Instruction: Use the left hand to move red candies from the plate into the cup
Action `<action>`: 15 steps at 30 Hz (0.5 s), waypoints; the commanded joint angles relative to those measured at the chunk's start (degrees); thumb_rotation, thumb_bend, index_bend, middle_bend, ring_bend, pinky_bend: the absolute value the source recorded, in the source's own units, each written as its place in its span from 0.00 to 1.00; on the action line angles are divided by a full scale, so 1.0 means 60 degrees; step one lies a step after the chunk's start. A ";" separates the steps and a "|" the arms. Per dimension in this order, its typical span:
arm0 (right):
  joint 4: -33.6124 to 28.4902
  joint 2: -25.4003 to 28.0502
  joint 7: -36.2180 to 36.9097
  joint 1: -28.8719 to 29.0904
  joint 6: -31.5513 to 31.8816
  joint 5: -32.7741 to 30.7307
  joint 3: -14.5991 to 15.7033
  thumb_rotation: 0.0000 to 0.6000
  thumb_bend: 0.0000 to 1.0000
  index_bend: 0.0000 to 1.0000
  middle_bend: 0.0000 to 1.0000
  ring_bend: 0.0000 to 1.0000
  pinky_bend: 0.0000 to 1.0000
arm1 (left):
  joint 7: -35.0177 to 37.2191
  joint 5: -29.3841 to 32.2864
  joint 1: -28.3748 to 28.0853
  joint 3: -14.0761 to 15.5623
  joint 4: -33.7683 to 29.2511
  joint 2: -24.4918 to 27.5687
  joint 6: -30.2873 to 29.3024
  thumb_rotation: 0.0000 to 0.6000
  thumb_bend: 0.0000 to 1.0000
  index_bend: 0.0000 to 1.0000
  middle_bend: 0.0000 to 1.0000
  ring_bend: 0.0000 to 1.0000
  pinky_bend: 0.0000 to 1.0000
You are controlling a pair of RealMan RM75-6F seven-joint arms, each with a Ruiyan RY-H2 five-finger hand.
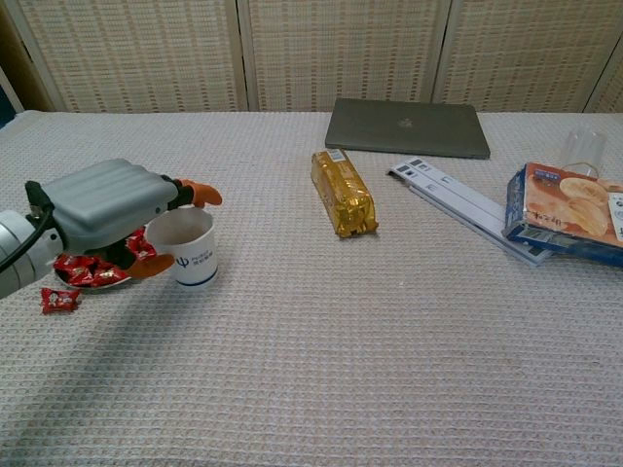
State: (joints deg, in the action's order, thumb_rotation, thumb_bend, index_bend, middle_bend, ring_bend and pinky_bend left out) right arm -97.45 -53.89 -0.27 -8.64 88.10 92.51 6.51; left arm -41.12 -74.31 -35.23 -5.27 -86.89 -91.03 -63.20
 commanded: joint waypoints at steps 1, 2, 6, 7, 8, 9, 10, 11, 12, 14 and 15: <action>-0.0010 -0.0004 -0.0019 0.0006 -0.0014 -0.0017 -0.0005 1.00 0.04 0.00 0.00 0.00 0.16 | 0.0220 -0.0175 -0.0026 0.0034 0.0206 -0.0144 -0.0094 1.00 0.43 0.26 0.32 0.39 1.00; -0.0015 -0.0006 -0.0024 0.0007 -0.0012 -0.0023 -0.0011 1.00 0.04 0.00 0.00 0.00 0.16 | 0.0286 -0.0223 -0.0027 0.0042 0.0251 -0.0171 -0.0119 1.00 0.44 0.27 0.32 0.40 1.00; -0.0022 -0.0001 -0.0010 0.0003 -0.0009 -0.0055 -0.0021 1.00 0.04 0.00 0.00 0.00 0.16 | 0.0461 -0.0320 -0.0051 0.0004 0.0333 -0.0223 -0.0198 1.00 0.45 0.30 0.35 0.42 1.00; -0.0020 0.0003 0.0000 0.0002 -0.0004 -0.0066 -0.0028 1.00 0.04 0.00 0.00 0.00 0.16 | 0.0505 -0.0346 -0.0071 -0.0043 0.0354 -0.0228 -0.0235 1.00 0.45 0.30 0.35 0.42 1.00; -0.0020 0.0006 0.0009 0.0001 -0.0001 -0.0079 -0.0033 1.00 0.04 0.00 0.00 0.00 0.16 | 0.0566 -0.0369 -0.0090 -0.0093 0.0377 -0.0233 -0.0268 1.00 0.45 0.31 0.35 0.42 1.00; -0.0021 0.0011 0.0020 0.0000 -0.0002 -0.0102 -0.0043 1.00 0.04 0.00 0.00 0.00 0.16 | 0.0660 -0.0389 -0.0123 -0.0170 0.0421 -0.0243 -0.0299 1.00 0.45 0.31 0.35 0.42 1.00; -0.0024 0.0015 0.0027 0.0003 -0.0007 -0.0122 -0.0051 1.00 0.04 0.00 0.00 0.00 0.16 | 0.0730 -0.0376 -0.0152 -0.0240 0.0463 -0.0248 -0.0307 1.00 0.45 0.31 0.35 0.42 1.00; -0.0022 0.0018 0.0038 0.0007 -0.0015 -0.0143 -0.0060 1.00 0.04 0.00 0.00 0.00 0.16 | 0.0804 -0.0348 -0.0187 -0.0318 0.0512 -0.0262 -0.0303 1.00 0.45 0.31 0.34 0.42 1.00; -0.0024 0.0022 0.0047 0.0016 -0.0029 -0.0175 -0.0074 1.00 0.04 0.00 0.00 0.00 0.16 | 0.0906 -0.0287 -0.0240 -0.0426 0.0595 -0.0290 -0.0274 1.00 0.45 0.31 0.34 0.42 1.00; -0.0028 0.0026 0.0052 0.0028 -0.0058 -0.0229 -0.0095 1.00 0.04 0.00 0.00 0.00 0.16 | 0.1014 -0.0171 -0.0338 -0.0585 0.0768 -0.0342 -0.0196 1.00 0.45 0.31 0.35 0.42 1.00; -0.0035 0.0027 0.0048 0.0037 -0.0083 -0.0266 -0.0106 1.00 0.04 0.00 0.00 0.00 0.16 | 0.1082 -0.0112 -0.0415 -0.0684 0.0943 -0.0400 -0.0145 1.00 0.45 0.31 0.35 0.42 1.00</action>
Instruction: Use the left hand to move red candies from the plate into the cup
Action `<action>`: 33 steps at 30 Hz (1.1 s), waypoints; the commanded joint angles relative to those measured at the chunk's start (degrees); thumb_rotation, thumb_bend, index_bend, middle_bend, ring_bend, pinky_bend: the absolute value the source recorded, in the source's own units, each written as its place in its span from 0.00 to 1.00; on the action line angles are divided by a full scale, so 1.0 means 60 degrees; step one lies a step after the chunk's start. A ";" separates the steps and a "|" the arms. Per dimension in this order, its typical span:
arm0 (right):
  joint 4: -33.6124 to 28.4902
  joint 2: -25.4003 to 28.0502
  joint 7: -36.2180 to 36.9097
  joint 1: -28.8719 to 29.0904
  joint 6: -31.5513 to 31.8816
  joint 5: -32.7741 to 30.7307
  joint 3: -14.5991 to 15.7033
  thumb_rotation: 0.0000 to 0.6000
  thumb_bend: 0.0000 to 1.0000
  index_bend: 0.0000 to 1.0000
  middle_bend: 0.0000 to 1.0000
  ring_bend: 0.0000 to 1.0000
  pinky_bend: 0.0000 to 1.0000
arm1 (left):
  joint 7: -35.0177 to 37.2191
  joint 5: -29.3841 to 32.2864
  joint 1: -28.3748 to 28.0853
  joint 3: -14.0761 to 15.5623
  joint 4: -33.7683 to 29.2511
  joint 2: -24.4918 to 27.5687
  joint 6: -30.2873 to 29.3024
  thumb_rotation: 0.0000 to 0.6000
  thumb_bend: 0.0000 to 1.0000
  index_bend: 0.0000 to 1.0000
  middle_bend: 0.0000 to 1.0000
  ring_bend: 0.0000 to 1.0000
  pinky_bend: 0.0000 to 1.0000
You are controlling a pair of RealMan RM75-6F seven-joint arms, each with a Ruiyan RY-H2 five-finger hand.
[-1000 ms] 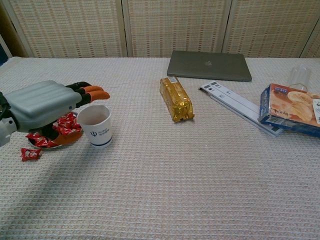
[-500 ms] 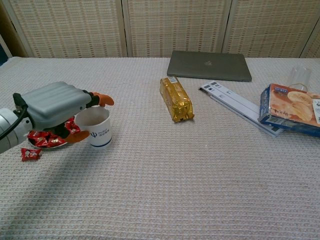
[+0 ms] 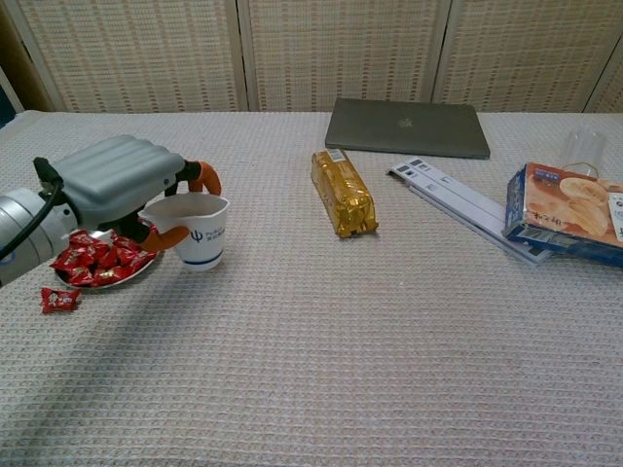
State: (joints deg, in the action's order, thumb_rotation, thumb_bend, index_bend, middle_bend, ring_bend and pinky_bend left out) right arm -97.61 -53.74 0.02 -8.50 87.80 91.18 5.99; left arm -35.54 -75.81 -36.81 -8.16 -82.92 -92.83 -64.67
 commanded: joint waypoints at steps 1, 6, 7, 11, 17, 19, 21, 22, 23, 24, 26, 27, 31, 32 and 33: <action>-0.0014 0.0004 -0.0008 0.0021 -0.0052 -0.0070 -0.0026 1.00 0.04 0.00 0.00 0.00 0.16 | 0.0192 0.0193 -0.0217 -0.0269 0.0449 -0.0163 0.0156 1.00 0.45 0.31 0.35 0.42 1.00; -0.0043 0.0000 -0.0038 0.0032 -0.0087 -0.0200 -0.0076 1.00 0.04 0.00 0.00 0.00 0.16 | 0.0186 0.0652 -0.0566 -0.0488 0.1592 -0.0538 0.0672 1.00 0.45 0.30 0.34 0.41 1.00; -0.0046 0.0000 -0.0037 0.0029 -0.0090 -0.0251 -0.0094 1.00 0.04 0.00 0.00 0.00 0.16 | 0.0296 0.0709 -0.0618 -0.0523 0.1841 -0.0640 0.0737 1.00 0.45 0.29 0.34 0.41 1.00; -0.0051 -0.0016 -0.0079 0.0037 -0.0126 -0.0332 -0.0120 1.00 0.04 0.00 0.00 0.00 0.16 | 0.0877 0.0520 -0.0720 -0.0548 0.2409 -0.0938 0.0642 1.00 0.45 0.28 0.34 0.41 1.00; -0.0082 -0.0026 -0.0121 0.0008 -0.0071 -0.0325 -0.0123 1.00 0.04 0.00 0.00 0.00 0.16 | 0.0962 0.0432 -0.0841 -0.0484 0.2677 -0.1059 0.0674 1.00 0.44 0.24 0.30 0.33 0.99; -0.0071 -0.0031 -0.0118 -0.0016 -0.0025 -0.0292 -0.0114 1.00 0.04 0.00 0.00 0.00 0.16 | 0.0957 0.0467 -0.0831 -0.0442 0.2615 -0.0997 0.0724 1.00 0.44 0.21 0.26 0.24 0.99; -0.0064 -0.0031 -0.0109 -0.0011 -0.0040 -0.0276 -0.0104 1.00 0.04 0.00 0.00 0.00 0.16 | 0.0949 0.0537 -0.0792 -0.0413 0.2430 -0.0864 0.0767 1.00 0.43 0.15 0.20 0.15 0.98; -0.0061 -0.0031 -0.0108 -0.0005 -0.0052 -0.0276 -0.0104 1.00 0.04 0.00 0.00 0.00 0.16 | 0.0957 0.0578 -0.0766 -0.0407 0.2299 -0.0786 0.0783 1.00 0.43 0.12 0.16 0.11 0.98; -0.0055 -0.0032 -0.0110 -0.0001 -0.0061 -0.0273 -0.0103 1.00 0.04 0.00 0.00 0.00 0.16 | 0.0961 0.0616 -0.0734 -0.0397 0.2154 -0.0696 0.0789 1.00 0.42 0.10 0.13 0.09 0.98; -0.0053 -0.0033 -0.0113 0.0004 -0.0069 -0.0258 -0.0097 1.00 0.04 0.00 0.00 0.00 0.17 | 0.0927 0.0662 -0.0688 -0.0378 0.1961 -0.0567 0.0780 1.00 0.42 0.09 0.12 0.08 0.98; -0.0054 -0.0036 -0.0126 0.0008 -0.0073 -0.0227 -0.0086 1.00 0.04 0.00 0.00 0.00 0.17 | 0.0839 0.0708 -0.0622 -0.0347 0.1685 -0.0382 0.0730 1.00 0.41 0.07 0.10 0.07 0.98; -0.0054 -0.0039 -0.0133 0.0009 -0.0072 -0.0206 -0.0079 1.00 0.04 0.00 0.00 0.00 0.17 | 0.0817 0.0732 -0.0586 -0.0340 0.1544 -0.0299 0.0692 1.00 0.40 0.06 0.09 0.07 0.98; -0.0063 -0.0059 -0.0184 -0.0003 -0.0042 -0.0128 -0.0052 1.00 0.04 0.00 0.00 0.00 0.17 | 0.0645 0.0877 -0.0451 -0.0280 0.0881 0.0124 0.0622 1.00 0.40 0.02 0.06 0.06 0.98; -0.0068 -0.0065 -0.0196 -0.0003 -0.0042 -0.0115 -0.0047 1.00 0.04 0.00 0.00 0.00 0.17 | 0.0590 0.0893 -0.0433 -0.0263 0.0772 0.0198 0.0602 1.00 0.40 0.02 0.06 0.06 0.98; -0.0072 -0.0071 -0.0223 0.0001 -0.0051 -0.0093 -0.0037 1.00 0.04 0.00 0.00 0.00 0.17 | 0.0532 0.0911 -0.0402 -0.0249 0.0635 0.0282 0.0551 1.00 0.40 0.02 0.06 0.06 0.98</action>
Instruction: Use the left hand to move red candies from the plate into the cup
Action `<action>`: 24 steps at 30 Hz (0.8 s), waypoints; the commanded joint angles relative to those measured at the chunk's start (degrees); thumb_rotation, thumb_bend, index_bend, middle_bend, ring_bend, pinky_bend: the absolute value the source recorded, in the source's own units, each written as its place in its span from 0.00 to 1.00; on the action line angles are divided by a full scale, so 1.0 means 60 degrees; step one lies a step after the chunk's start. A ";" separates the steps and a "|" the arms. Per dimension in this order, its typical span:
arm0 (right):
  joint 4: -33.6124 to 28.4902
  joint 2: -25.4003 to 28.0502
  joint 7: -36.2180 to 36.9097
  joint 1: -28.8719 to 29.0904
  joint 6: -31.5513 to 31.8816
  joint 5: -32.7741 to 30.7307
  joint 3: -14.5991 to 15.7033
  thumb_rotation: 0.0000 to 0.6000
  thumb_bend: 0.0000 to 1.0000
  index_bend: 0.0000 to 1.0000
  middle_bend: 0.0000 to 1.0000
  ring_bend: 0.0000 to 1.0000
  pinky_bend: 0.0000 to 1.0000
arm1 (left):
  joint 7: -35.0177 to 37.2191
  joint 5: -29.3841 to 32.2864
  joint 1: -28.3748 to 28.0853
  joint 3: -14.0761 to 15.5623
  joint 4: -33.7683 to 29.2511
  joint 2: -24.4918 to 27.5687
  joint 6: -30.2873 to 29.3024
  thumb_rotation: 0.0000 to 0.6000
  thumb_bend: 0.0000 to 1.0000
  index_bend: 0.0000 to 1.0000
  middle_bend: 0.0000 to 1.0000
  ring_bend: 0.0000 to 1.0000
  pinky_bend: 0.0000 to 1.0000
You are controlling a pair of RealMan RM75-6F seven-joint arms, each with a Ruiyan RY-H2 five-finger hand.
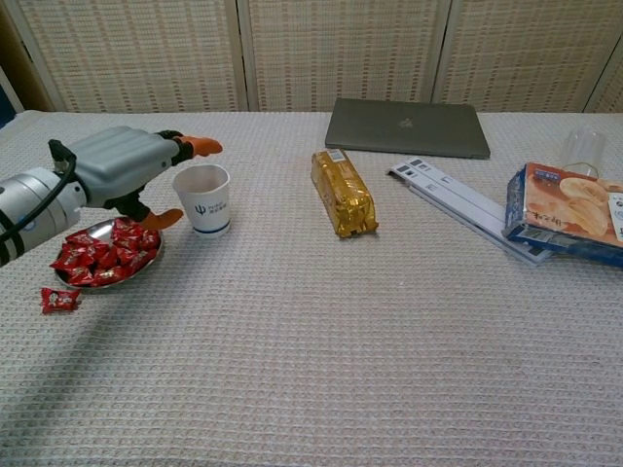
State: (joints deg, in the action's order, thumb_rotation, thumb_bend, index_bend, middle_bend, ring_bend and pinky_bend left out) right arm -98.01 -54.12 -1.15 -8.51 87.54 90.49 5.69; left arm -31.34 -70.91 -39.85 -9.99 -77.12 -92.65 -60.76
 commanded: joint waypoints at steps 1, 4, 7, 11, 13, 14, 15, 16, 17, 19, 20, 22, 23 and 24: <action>-0.0007 -0.0011 -0.0041 0.0007 -0.0021 0.0038 0.0023 1.00 0.04 0.00 0.00 0.00 0.17 | -0.0181 0.0086 0.0138 0.0070 -0.0447 0.0316 -0.0163 1.00 0.40 0.02 0.06 0.06 0.98; -0.0005 -0.0007 -0.0030 0.0011 -0.0025 0.0067 0.0035 1.00 0.04 0.00 0.00 0.00 0.17 | -0.0047 -0.0207 0.0455 0.0247 -0.0970 0.0667 -0.0688 1.00 0.40 0.03 0.07 0.09 0.99; 0.0024 0.0019 0.0052 0.0007 -0.0016 0.0069 0.0040 1.00 0.04 0.00 0.00 0.00 0.17 | 0.0611 -0.0952 0.1156 0.0778 -0.1390 0.1060 -0.1659 1.00 0.39 0.15 0.22 0.26 0.99; 0.0033 0.0031 0.0076 0.0014 -0.0031 0.0082 0.0050 1.00 0.04 0.00 0.00 0.00 0.17 | 0.1001 -0.1345 0.1564 0.1138 -0.1321 0.1182 -0.2139 1.00 0.39 0.27 0.37 0.37 1.00; 0.0032 0.0039 0.0085 0.0024 -0.0047 0.0133 0.0073 1.00 0.04 0.00 0.00 0.00 0.17 | 0.1244 -0.1579 0.1970 0.1495 -0.1073 0.1208 -0.2512 1.00 0.40 0.32 0.42 0.42 1.00; 0.0030 0.0042 0.0082 0.0027 -0.0047 0.0173 0.0089 1.00 0.04 0.00 0.00 0.00 0.17 | 0.1341 -0.1675 0.2250 0.1730 -0.0843 0.1171 -0.2726 1.00 0.40 0.33 0.44 0.43 1.00; 0.0022 0.0040 0.0070 0.0028 -0.0037 0.0249 0.0116 1.00 0.04 0.00 0.00 0.00 0.17 | 0.1356 -0.1705 0.2706 0.2162 -0.0479 0.1107 -0.2966 1.00 0.40 0.34 0.44 0.44 1.00; 0.0024 0.0035 0.0059 0.0025 -0.0028 0.0287 0.0131 1.00 0.04 0.00 0.00 0.00 0.17 | 0.1464 -0.1916 0.2999 0.2359 -0.0078 0.0945 -0.3311 1.00 0.39 0.34 0.44 0.44 1.00; 0.0026 0.0030 0.0046 0.0028 -0.0033 0.0305 0.0139 1.00 0.04 0.00 0.00 0.00 0.17 | 0.1560 -0.2035 0.3164 0.2428 0.0229 0.0808 -0.3522 1.00 0.39 0.35 0.44 0.44 1.00; 0.0027 0.0022 0.0016 0.0047 -0.0078 0.0324 0.0156 1.00 0.04 0.00 0.00 0.00 0.17 | 0.1643 -0.2352 0.3479 0.2521 0.1079 0.0430 -0.4033 1.00 0.39 0.36 0.45 0.44 1.00; 0.0027 0.0020 0.0000 0.0057 -0.0103 0.0334 0.0165 1.00 0.04 0.00 0.00 0.00 0.17 | 0.1626 -0.2482 0.3594 0.2556 0.1465 0.0257 -0.4221 1.00 0.39 0.37 0.45 0.44 1.00; 0.0022 0.0012 -0.0038 0.0083 -0.0157 0.0364 0.0186 1.00 0.04 0.00 0.00 0.00 0.17 | 0.1632 -0.2720 0.3809 0.2648 0.2234 -0.0123 -0.4481 1.00 0.39 0.38 0.46 0.44 1.00; 0.0018 0.0012 -0.0051 0.0095 -0.0181 0.0385 0.0199 1.00 0.04 0.00 0.00 0.00 0.17 | 0.1660 -0.2804 0.3881 0.2686 0.2519 -0.0276 -0.4535 1.00 0.39 0.39 0.46 0.44 1.00; 0.0012 0.0014 -0.0066 0.0108 -0.0209 0.0410 0.0216 1.00 0.04 0.00 0.00 0.00 0.17 | 0.1661 -0.2918 0.3953 0.2724 0.2887 -0.0471 -0.4595 1.00 0.39 0.39 0.46 0.44 1.00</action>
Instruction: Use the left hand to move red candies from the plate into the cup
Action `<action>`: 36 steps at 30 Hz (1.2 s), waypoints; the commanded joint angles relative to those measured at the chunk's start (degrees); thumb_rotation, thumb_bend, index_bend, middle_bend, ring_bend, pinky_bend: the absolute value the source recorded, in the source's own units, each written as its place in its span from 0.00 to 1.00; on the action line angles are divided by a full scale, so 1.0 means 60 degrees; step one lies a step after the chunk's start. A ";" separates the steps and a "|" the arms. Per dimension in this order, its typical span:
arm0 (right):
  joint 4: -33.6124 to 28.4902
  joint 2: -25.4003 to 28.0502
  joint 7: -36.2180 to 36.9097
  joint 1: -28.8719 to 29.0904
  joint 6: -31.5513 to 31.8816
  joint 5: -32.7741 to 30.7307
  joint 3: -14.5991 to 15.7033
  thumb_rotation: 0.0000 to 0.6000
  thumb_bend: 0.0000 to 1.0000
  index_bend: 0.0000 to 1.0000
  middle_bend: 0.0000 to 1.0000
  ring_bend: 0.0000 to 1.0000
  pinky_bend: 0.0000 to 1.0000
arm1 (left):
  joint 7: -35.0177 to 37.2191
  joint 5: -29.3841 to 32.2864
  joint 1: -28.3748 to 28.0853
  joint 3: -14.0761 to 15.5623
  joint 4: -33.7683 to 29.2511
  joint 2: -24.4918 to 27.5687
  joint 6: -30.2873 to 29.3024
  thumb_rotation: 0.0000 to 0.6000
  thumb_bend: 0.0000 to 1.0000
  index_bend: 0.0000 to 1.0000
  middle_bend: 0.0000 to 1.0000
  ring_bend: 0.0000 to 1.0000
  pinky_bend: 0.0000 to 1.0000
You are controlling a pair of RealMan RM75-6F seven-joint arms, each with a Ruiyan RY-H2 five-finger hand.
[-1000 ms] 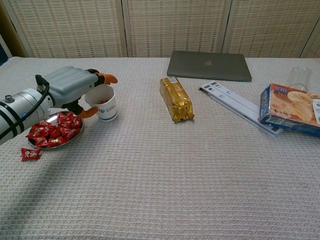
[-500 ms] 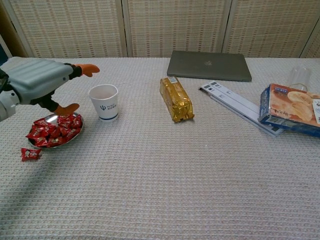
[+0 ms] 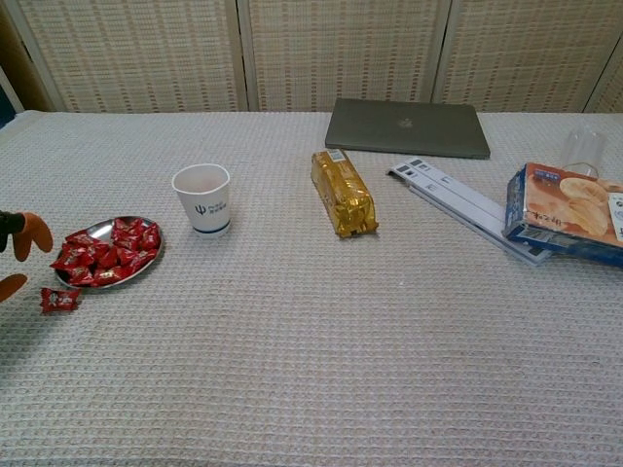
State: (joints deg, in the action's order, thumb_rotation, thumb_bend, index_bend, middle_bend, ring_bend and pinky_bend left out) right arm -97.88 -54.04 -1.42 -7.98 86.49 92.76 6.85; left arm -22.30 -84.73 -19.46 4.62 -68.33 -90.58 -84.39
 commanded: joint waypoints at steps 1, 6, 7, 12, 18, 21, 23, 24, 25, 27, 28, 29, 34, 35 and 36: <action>-0.0012 0.0003 -0.0028 0.0027 -0.0049 0.0051 0.0035 1.00 0.04 0.00 0.00 0.00 0.17 | 0.0120 -0.0698 0.0595 0.0304 0.1699 -0.0959 -0.0698 1.00 0.39 0.39 0.46 0.44 1.00; -0.0007 0.0016 0.0016 0.0022 -0.0012 0.0160 0.0083 1.00 0.04 0.00 0.00 0.00 0.17 | 0.0124 -0.0903 0.0718 0.0298 0.2762 -0.1566 -0.0611 1.00 0.39 0.37 0.46 0.44 1.00; -0.0006 0.0016 0.0025 0.0019 -0.0004 0.0171 0.0089 1.00 0.04 0.00 0.00 0.00 0.17 | 0.0140 -0.0917 0.0724 0.0293 0.2892 -0.1654 -0.0515 1.00 0.39 0.37 0.45 0.44 1.00; -0.0004 0.0025 0.0025 0.0024 -0.0023 0.0166 0.0105 1.00 0.04 0.00 0.00 0.00 0.18 | 0.0063 -0.1060 0.0678 0.0205 0.3266 -0.1958 -0.0358 1.00 0.39 0.35 0.45 0.44 1.00; 0.0007 0.0054 0.0080 0.0018 -0.0009 0.0149 0.0112 1.00 0.04 0.00 0.00 0.00 0.19 | -0.0234 -0.1177 0.0568 -0.0014 0.3822 -0.2237 -0.0322 1.00 0.39 0.32 0.44 0.43 1.00; -0.0001 0.0059 0.0066 0.0030 -0.0044 0.0118 0.0111 1.00 0.04 0.00 0.00 0.00 0.19 | -0.0243 -0.1191 0.0535 -0.0094 0.4025 -0.2316 -0.0264 1.00 0.39 0.32 0.43 0.43 1.00; -0.0014 0.0056 0.0047 0.0033 -0.0051 0.0100 0.0106 1.00 0.04 0.00 0.00 0.00 0.19 | -0.0237 -0.1143 0.0532 -0.0126 0.4077 -0.2327 -0.0101 1.00 0.39 0.32 0.43 0.43 1.00; -0.0019 0.0054 0.0038 0.0035 -0.0056 0.0092 0.0103 1.00 0.04 0.00 0.00 0.00 0.20 | -0.0258 -0.1122 0.0532 -0.0134 0.4081 -0.2329 -0.0023 1.00 0.39 0.32 0.43 0.43 1.00; -0.0026 0.0051 0.0024 0.0041 -0.0068 0.0082 0.0101 1.00 0.04 0.00 0.00 0.00 0.20 | -0.0304 -0.1112 0.0525 -0.0139 0.4086 -0.2332 0.0065 1.00 0.39 0.32 0.43 0.42 1.00; -0.0033 0.0049 0.0011 0.0048 -0.0088 0.0070 0.0102 1.00 0.04 0.00 0.00 0.00 0.20 | -0.0352 -0.1121 0.0516 -0.0140 0.4106 -0.2352 0.0146 1.00 0.39 0.33 0.43 0.42 1.00; -0.0037 0.0047 0.0006 0.0051 -0.0094 0.0065 0.0101 1.00 0.04 0.00 0.00 0.00 0.20 | -0.0371 -0.1142 0.0504 -0.0148 0.4137 -0.2374 0.0162 1.00 0.39 0.35 0.43 0.42 1.00; -0.0040 0.0048 0.0003 0.0053 -0.0096 0.0065 0.0102 1.00 0.04 0.00 0.00 0.00 0.20 | -0.0377 -0.1155 0.0491 -0.0159 0.4170 -0.2393 0.0172 1.00 0.39 0.37 0.44 0.42 1.00; -0.0041 0.0057 0.0025 0.0061 -0.0106 0.0044 0.0098 1.00 0.04 0.00 0.00 0.00 0.21 | -0.0386 -0.1179 0.0466 -0.0270 0.4391 -0.2513 0.0129 1.00 0.39 0.49 0.51 0.45 1.00; -0.0042 0.0058 0.0026 0.0062 -0.0108 0.0040 0.0098 1.00 0.04 0.00 0.00 0.00 0.21 | -0.0377 -0.1189 0.0467 -0.0285 0.4433 -0.2529 0.0102 1.00 0.39 0.51 0.52 0.46 1.00; -0.0041 0.0058 0.0027 0.0064 -0.0112 0.0037 0.0097 1.00 0.04 0.00 0.00 0.00 0.21 | -0.0363 -0.1199 0.0469 -0.0295 0.4479 -0.2544 0.0081 1.00 0.40 0.53 0.54 0.47 1.00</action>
State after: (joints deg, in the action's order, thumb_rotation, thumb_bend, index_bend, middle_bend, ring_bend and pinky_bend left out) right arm -98.13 -53.69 -1.26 -7.59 85.80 92.98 7.44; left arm -24.54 -91.85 -16.65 2.94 -41.60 -105.75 -83.78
